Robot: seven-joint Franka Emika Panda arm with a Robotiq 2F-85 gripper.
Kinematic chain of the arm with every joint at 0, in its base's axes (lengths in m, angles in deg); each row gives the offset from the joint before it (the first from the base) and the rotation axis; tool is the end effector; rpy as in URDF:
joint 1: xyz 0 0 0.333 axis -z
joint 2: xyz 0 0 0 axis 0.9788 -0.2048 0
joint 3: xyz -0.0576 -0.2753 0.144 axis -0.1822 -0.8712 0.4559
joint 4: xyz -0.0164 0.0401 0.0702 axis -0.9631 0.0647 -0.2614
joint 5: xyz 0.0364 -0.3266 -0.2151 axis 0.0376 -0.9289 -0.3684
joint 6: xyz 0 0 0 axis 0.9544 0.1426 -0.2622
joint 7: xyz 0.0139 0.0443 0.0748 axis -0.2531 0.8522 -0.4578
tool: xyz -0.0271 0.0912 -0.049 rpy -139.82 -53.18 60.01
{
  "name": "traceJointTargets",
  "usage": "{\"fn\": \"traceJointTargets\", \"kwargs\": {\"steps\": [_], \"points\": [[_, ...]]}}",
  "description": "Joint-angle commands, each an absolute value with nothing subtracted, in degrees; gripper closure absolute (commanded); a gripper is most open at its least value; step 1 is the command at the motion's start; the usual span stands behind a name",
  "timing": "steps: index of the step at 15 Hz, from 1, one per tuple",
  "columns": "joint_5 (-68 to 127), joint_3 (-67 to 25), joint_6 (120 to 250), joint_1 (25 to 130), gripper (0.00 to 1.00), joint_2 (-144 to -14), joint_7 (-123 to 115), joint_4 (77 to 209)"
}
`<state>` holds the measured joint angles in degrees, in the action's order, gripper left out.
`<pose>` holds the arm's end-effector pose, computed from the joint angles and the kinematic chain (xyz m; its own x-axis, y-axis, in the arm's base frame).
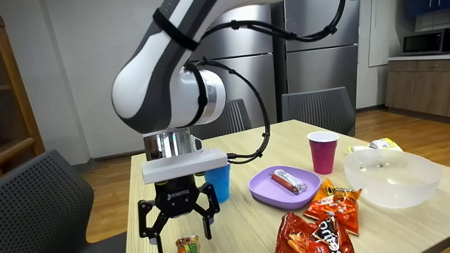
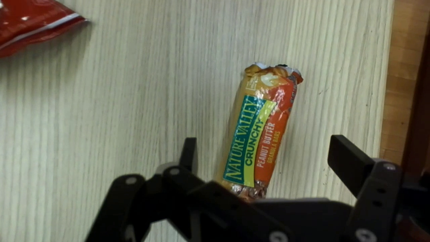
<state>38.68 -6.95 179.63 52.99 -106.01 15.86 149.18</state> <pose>0.5271 0.3688 0.1402 0.9562 0.0881 -0.2791 0.0696 -0.9947 -0.0753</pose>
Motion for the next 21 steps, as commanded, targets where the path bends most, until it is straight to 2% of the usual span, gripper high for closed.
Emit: {"fn": "traceJointTargets", "kwargs": {"steps": [1,13,14,15,16,21], "points": [[39.29,-7.67,182.73,51.1,0.0,-108.87,19.82,146.78],[39.14,-8.42,186.57,50.92,0.0,-110.19,20.57,147.52],[39.04,-8.53,186.68,50.86,0.25,-110.17,20.58,147.55],[38.91,-8.62,186.75,50.81,0.26,-110.2,20.52,147.55],[38.86,-8.68,186.81,50.78,0.32,-110.25,20.53,147.53],[39.19,-8.7,187.22,51.14,0.73,-110.16,20.36,147.67]]}}
